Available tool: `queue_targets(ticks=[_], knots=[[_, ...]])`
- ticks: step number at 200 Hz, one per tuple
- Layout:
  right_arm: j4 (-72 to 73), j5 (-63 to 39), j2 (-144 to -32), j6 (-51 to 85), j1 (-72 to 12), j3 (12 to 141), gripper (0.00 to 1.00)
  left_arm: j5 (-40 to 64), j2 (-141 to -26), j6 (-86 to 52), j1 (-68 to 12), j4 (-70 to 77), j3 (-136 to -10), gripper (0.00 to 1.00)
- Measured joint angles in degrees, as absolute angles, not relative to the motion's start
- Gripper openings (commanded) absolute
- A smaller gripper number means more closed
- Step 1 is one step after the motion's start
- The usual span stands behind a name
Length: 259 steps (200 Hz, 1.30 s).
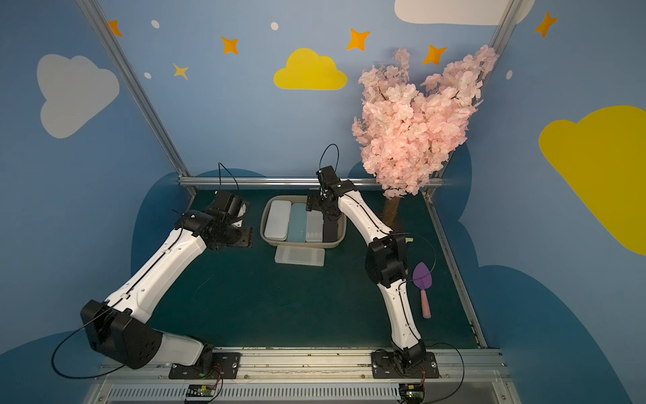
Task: Put the pencil case into the storage box
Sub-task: Place the pencil case at the storage box, then pick up the pencil case from the center of the board.
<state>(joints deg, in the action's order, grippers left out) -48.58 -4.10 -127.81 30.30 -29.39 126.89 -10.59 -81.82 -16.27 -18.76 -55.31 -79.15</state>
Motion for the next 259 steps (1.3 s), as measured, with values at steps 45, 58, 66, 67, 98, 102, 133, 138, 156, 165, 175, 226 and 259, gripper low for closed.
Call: queue_targets(ticks=[45, 58, 66, 67, 98, 102, 133, 138, 156, 165, 175, 226, 259], knots=[[-45.3, -9.82, -111.02, 34.3, -24.32, 107.53, 0.0, -3.42, -80.23, -22.96, -18.92, -51.18, -68.99, 0.19], [-43.44, -11.57, -106.74, 36.53, -23.7, 99.74, 0.0, -1.72, -79.79, -25.23, -18.92, -49.34, -66.41, 0.16], [-42.02, -12.69, -104.6, 38.06, -23.83, 94.96, 0.0, -0.71, -79.64, -26.63, -18.92, -48.29, -65.08, 0.14], [-41.87, -12.88, -104.42, 38.22, -23.88, 94.5, 0.0, -0.67, -79.61, -26.76, -18.92, -48.18, -64.99, 0.14], [-34.13, -17.58, -100.29, 47.42, -25.58, 77.41, 0.0, 2.9, -79.2, -31.7, -18.92, -43.44, -60.47, 0.08], [-32.64, -18.15, -100.2, 48.88, -25.82, 75.37, 0.0, 3.31, -79.2, -32.42, -18.92, -42.81, -59.92, 0.07], [-23.94, -18.98, -100.2, 59.2, -27.97, 65.39, 0.0, 5.43, -79.02, -35.55, -18.85, -40.58, -57.56, 0.07], [-22.7, -18.81, -100.2, 60.42, -28.32, 64.71, 0.0, 5.65, -78.91, -35.92, -18.81, -40.53, -57.45, 0.07], [-18.65, -17.78, -100.2, 64.05, -29.17, 64.07, 0.0, 5.85, -78.08, -36.51, -18.61, -40.49, -57.47, 0.07], [-16.51, -16.93, -100.2, 65.43, -29.52, 64.07, 0.0, 5.85, -77.3, -36.56, -18.46, -40.66, -57.47, 0.08], [-14.35, -15.88, -100.27, 67.05, -29.87, 64.07, 0.0, 5.82, -76.4, -36.53, -18.22, -40.86, -57.47, 0.08], [-8.25, -9.82, -102.63, 73.78, -30.68, 64.05, 0.0, 5.82, -72.27, -36.18, -15.55, -43.24, -57.47, 0.09], [-8.16, -6.5, -103.74, 76.27, -31.94, 64.05, 0.0, 5.91, -70.61, -35.66, -13.85, -44.49, -57.47, 0.09]])
